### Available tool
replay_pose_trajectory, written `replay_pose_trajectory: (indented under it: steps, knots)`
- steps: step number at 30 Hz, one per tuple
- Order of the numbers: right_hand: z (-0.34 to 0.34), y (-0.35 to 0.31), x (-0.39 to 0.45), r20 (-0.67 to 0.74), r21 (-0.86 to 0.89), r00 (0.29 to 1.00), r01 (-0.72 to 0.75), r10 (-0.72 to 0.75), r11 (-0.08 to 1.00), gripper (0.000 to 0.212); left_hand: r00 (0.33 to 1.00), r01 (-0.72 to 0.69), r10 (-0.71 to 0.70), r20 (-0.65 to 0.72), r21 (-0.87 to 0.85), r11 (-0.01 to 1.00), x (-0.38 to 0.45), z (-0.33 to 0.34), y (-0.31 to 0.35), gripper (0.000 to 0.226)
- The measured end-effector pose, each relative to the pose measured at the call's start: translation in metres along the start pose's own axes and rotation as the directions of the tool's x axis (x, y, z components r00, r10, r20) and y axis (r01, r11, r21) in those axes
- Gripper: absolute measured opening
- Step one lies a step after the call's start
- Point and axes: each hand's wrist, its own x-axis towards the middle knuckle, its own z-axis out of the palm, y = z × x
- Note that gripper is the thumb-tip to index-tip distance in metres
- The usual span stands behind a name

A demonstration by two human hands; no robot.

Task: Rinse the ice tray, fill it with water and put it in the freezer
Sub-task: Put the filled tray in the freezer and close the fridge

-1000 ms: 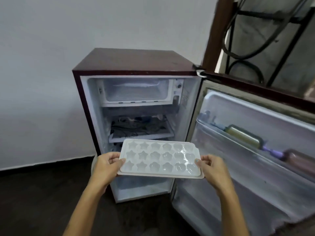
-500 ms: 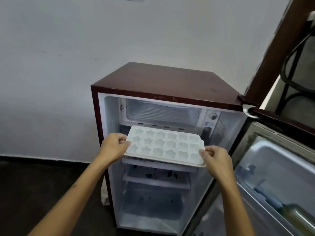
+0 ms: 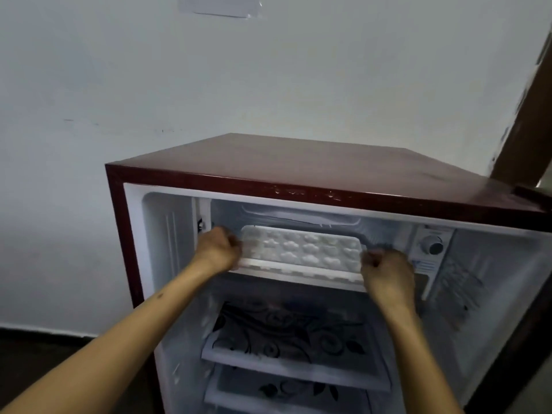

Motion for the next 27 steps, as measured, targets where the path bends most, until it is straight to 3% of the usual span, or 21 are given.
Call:
replay_pose_trajectory:
  steps: [4, 11, 19, 22, 27]
  knots:
    - [0.029, 0.002, 0.026, 0.004, -0.093, 1.0, 0.017, -0.017, 0.996, 0.028, 0.999, -0.025, 0.028, -0.043, 0.052, 0.998, 0.03, 0.016, -0.006, 0.027]
    - [0.065, 0.015, 0.053, -0.058, -0.205, 0.996, 0.053, -0.066, 0.977, 0.034, 0.997, -0.061, 0.059, -0.04, -0.049, 0.997, 0.075, 0.039, -0.016, 0.021]
    - [0.079, 0.015, 0.082, -0.017, -0.122, 1.0, 0.015, -0.017, 0.992, 0.032, 0.999, -0.042, 0.04, -0.021, -0.089, 0.995, 0.1, 0.046, -0.019, 0.019]
    - [0.078, 0.014, 0.082, 0.01, -0.167, 1.0, 0.017, -0.016, 0.986, 0.031, 1.0, -0.024, 0.024, -0.007, -0.08, 0.996, 0.101, 0.046, -0.018, 0.021]
    - [0.07, 0.005, 0.072, 0.037, -0.296, 0.997, 0.073, -0.065, 0.952, 0.032, 0.994, -0.057, 0.072, -0.086, 0.16, 0.985, 0.065, 0.035, -0.001, 0.029]
